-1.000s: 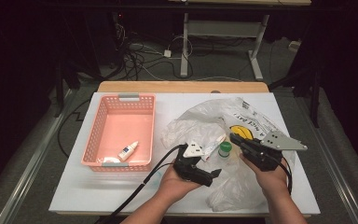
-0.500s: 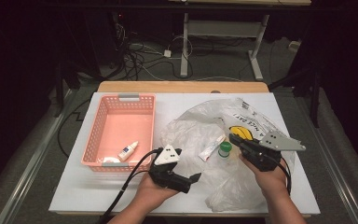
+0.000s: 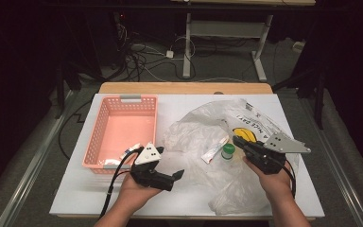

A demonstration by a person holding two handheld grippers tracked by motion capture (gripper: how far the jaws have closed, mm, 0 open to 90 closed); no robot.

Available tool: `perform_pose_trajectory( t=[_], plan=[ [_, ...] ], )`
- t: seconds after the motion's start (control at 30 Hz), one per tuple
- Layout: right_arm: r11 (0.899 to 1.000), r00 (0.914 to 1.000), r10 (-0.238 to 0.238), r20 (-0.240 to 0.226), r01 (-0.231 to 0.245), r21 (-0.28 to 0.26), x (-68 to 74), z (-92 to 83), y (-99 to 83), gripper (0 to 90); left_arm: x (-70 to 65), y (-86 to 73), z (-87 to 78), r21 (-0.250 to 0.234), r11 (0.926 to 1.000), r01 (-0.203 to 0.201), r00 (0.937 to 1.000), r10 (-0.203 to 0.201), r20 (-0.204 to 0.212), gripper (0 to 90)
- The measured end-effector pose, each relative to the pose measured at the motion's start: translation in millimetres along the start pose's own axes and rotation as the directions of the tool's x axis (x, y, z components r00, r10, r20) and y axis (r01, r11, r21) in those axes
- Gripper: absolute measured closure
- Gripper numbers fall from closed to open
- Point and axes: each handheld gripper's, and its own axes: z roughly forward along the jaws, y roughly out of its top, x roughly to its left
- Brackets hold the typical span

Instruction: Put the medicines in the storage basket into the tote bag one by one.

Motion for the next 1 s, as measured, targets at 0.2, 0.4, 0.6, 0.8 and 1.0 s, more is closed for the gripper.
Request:
perform_pose_trajectory(
  t=[0.2,0.4,0.6,0.8,1.0],
  plan=[
    [1.0,1.0,0.001,0.003,-0.001,-0.001,-2.2,-1.1,-0.9,90.0,16.1,-2.3,-15.5,-0.004,0.9995,0.03,0.9982,-0.03,-0.052,0.0],
    [1.0,1.0,-0.003,0.003,0.003,0.0,-3.0,-0.3,-1.7,90.0,36.2,-7.8,-32.2,-0.017,0.9981,0.059,0.9912,-0.061,-0.118,0.0],
    [1.0,1.0,0.0,0.005,0.0,0.0,-3.4,-1.2,-2.2,90.0,56.4,-11.6,-49.3,-0.008,0.9955,0.095,0.9815,-0.095,-0.166,0.0],
    [1.0,1.0,0.0,0.008,0.0,0.003,-4.8,-1.4,-2.4,90.0,73.2,-17.0,-64.1,-0.014,0.9915,0.129,0.9714,-0.13,-0.199,0.0],
    [1.0,1.0,0.0,0.009,0.0,0.006,-5.3,-1.2,-3.3,90.0,90.1,-26.4,-73.3,-0.012,0.9855,0.169,0.9578,-0.168,-0.234,0.0]
  ],
)
